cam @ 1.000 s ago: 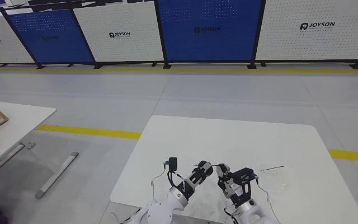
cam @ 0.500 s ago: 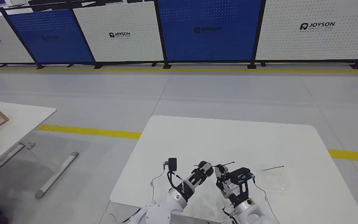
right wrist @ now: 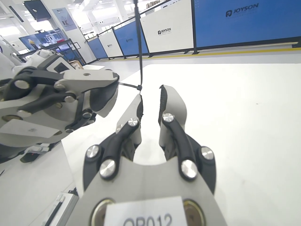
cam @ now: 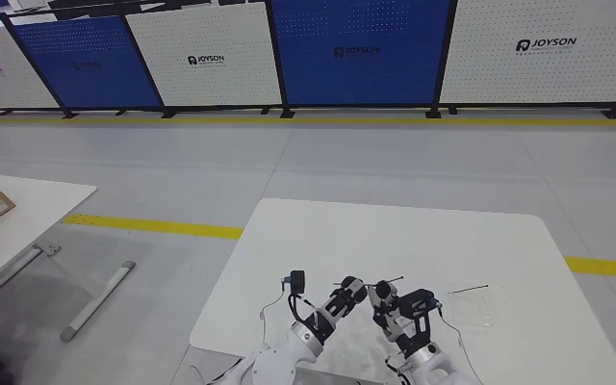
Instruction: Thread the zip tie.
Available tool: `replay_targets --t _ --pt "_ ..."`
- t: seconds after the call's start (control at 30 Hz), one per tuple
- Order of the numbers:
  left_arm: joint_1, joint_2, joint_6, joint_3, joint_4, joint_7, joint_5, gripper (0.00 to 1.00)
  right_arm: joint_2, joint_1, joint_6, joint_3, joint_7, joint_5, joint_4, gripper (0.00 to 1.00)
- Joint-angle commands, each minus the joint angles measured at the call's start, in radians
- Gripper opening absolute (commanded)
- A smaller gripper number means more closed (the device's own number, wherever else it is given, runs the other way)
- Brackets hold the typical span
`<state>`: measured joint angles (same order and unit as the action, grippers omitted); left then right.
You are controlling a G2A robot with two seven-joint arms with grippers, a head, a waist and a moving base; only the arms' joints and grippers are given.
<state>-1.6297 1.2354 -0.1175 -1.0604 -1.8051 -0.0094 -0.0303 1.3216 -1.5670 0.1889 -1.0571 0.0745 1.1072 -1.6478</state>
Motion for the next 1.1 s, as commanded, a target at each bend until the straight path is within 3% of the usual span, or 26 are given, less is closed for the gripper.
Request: replay_targets --t 0.0,0.17,0.57,0.7,0.93,1.07 --pt "0.004 0.001 0.005 0.004 0.002 0.001 0.002 0.00 -0.001 -0.002 0.001 -0.001 0.001 0.001 -0.002 0.23" --pt "0.007 0.002 0.008 0.008 0.002 0.008 0.007 0.00 -0.002 -0.004 0.000 -0.002 -0.006 0.005 -0.007 0.31" --pt "0.008 0.003 0.012 0.012 0.000 0.007 0.015 0.00 -0.003 -0.005 -0.004 -0.005 -0.002 0.003 -0.017 0.29" --pt "0.007 0.003 0.010 0.017 -0.002 0.007 0.021 0.00 -0.004 -0.009 -0.005 -0.008 0.000 0.005 -0.021 0.24" --pt "0.006 0.003 0.009 0.017 -0.002 0.008 0.024 0.00 -0.005 -0.009 -0.002 -0.008 0.000 0.005 -0.018 0.01" --pt "0.007 0.003 0.011 0.016 0.001 0.009 0.021 0.00 -0.006 -0.006 0.000 -0.007 -0.002 0.007 -0.015 0.00"
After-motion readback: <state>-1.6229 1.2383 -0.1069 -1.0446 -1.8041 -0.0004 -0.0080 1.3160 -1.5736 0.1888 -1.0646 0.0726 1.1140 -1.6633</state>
